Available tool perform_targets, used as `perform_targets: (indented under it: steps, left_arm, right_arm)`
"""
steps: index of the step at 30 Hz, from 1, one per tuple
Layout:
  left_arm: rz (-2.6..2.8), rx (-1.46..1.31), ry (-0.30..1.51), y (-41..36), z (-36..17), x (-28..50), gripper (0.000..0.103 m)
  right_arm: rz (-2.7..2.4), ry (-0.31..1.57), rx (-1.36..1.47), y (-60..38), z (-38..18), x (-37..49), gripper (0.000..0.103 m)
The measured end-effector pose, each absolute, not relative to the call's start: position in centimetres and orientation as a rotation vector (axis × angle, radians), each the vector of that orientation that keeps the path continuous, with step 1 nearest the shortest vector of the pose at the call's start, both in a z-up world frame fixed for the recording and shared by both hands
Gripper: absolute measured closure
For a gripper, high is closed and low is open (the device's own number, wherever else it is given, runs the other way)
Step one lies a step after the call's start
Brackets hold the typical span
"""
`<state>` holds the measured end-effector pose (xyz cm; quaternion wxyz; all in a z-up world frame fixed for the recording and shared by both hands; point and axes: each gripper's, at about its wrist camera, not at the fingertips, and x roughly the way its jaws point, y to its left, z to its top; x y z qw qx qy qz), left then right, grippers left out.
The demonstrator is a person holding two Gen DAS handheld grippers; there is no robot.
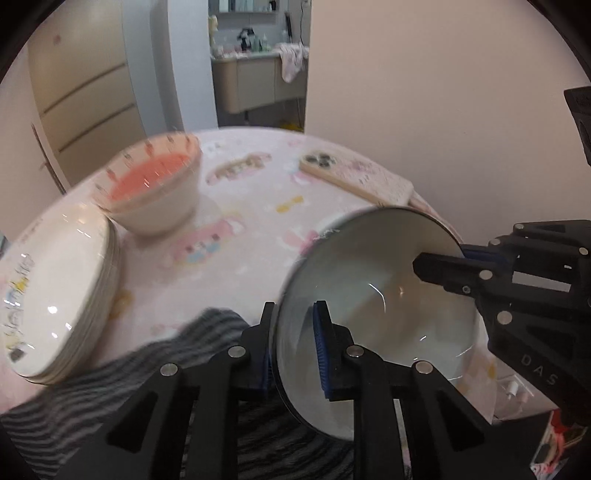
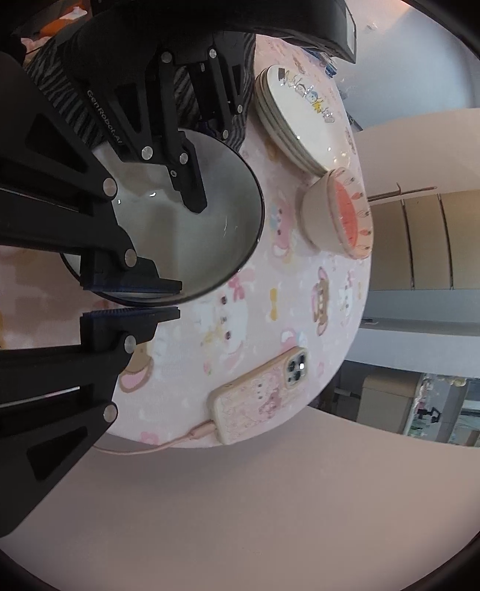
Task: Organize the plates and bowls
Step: 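Lift the white bowl with both tools and carry it toward the pink bowls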
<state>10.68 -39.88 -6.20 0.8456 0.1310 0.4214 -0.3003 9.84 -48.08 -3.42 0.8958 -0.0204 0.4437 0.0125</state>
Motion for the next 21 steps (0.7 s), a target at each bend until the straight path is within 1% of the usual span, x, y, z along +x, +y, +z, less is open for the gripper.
perform_targets:
  steps: [4, 6, 8, 15, 21]
  left_arm:
    - [-0.607, 0.253, 0.814, -38.7, -3.7, 10.8, 0.082]
    - [-0.594, 0.252, 0.752, -38.0, -2.0, 10.5, 0.084]
    - [-0.586, 0.255, 0.728, -37.5, -0.9, 10.3, 0.084]
    - [-0.562, 0.247, 0.658, -35.9, 1.4, 10.0, 0.085]
    - [-0.543, 0.243, 0.628, -34.6, 2.6, 10.2, 0.085]
  right_arm:
    - [0.033, 0.874, -0.089, -46.7, -2.1, 9.8, 0.096]
    - [0.049, 0.859, -0.077, -46.3, -1.6, 9.9, 0.096]
    - [0.067, 0.840, -0.062, -45.9, -0.9, 10.0, 0.096]
    - [0.082, 0.755, -0.068, -44.4, 1.6, 9.9, 0.096]
    - [0.092, 0.724, -0.079, -43.0, 2.9, 10.1, 0.096]
